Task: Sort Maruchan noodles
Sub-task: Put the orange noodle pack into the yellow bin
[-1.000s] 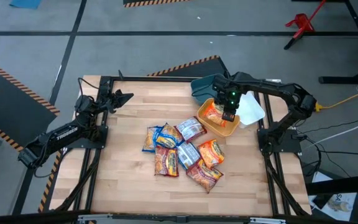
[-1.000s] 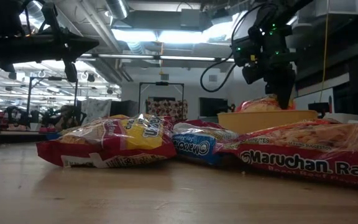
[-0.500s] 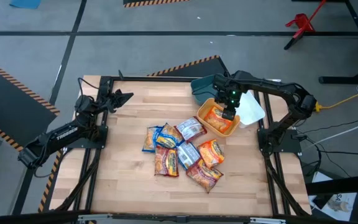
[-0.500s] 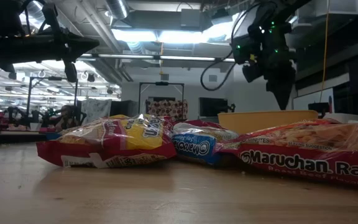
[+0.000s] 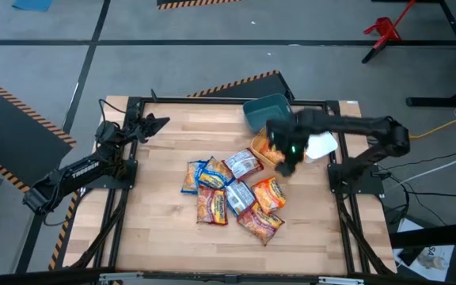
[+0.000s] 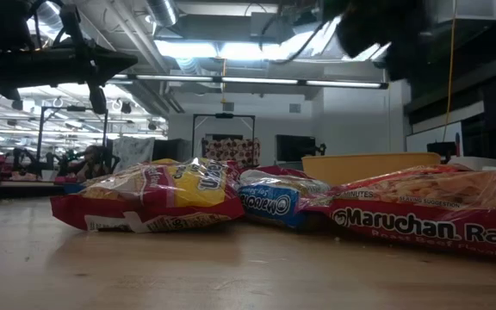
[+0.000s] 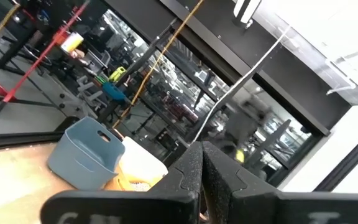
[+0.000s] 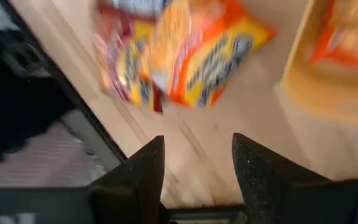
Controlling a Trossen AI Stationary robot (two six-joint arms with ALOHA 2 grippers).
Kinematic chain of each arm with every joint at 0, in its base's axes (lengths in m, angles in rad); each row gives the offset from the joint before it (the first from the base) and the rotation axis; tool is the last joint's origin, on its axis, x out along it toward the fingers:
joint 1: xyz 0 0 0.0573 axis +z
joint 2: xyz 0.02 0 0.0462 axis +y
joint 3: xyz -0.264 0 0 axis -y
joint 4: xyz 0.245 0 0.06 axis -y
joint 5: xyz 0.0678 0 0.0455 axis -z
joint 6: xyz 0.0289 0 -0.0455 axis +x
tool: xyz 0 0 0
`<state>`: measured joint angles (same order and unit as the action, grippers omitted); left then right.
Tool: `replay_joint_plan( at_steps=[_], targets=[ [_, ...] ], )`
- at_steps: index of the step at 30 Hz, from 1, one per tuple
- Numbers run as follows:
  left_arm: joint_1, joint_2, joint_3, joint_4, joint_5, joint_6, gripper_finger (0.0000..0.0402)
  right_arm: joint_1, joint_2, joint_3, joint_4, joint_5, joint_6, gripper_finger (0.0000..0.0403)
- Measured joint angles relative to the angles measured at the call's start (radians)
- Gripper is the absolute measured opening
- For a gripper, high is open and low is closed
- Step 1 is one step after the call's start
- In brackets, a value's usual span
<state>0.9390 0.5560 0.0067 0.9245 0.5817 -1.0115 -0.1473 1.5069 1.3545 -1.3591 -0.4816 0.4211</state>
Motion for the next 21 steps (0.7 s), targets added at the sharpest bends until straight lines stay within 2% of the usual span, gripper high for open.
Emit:
replay_joint_plan(
  at_steps=[4,8,12,15,21],
  targets=[
    [0.000,0.000,0.000,0.000,0.009,-0.001,0.0001,0.190,-0.021,-0.032,0.012,0.097,0.162,0.0187],
    [0.000,0.000,0.000,0.000,0.008,0.000,0.0001,0.297,-0.020,-0.098,0.138,0.124,0.321,0.0239],
    [0.000,0.000,0.000,0.000,0.007,0.000,0.0001,0.327,-0.019,-0.217,0.363,0.118,0.448,0.0303],
    [0.000,0.000,0.000,0.000,0.007,0.000,0.0001,0.325,-0.019,-0.321,0.469,0.134,0.512,0.0338],
    [0.000,0.000,0.000,0.000,0.007,-0.001,0.0001,0.323,-0.019,-0.487,0.638,0.150,0.575,0.0363]
  ],
)
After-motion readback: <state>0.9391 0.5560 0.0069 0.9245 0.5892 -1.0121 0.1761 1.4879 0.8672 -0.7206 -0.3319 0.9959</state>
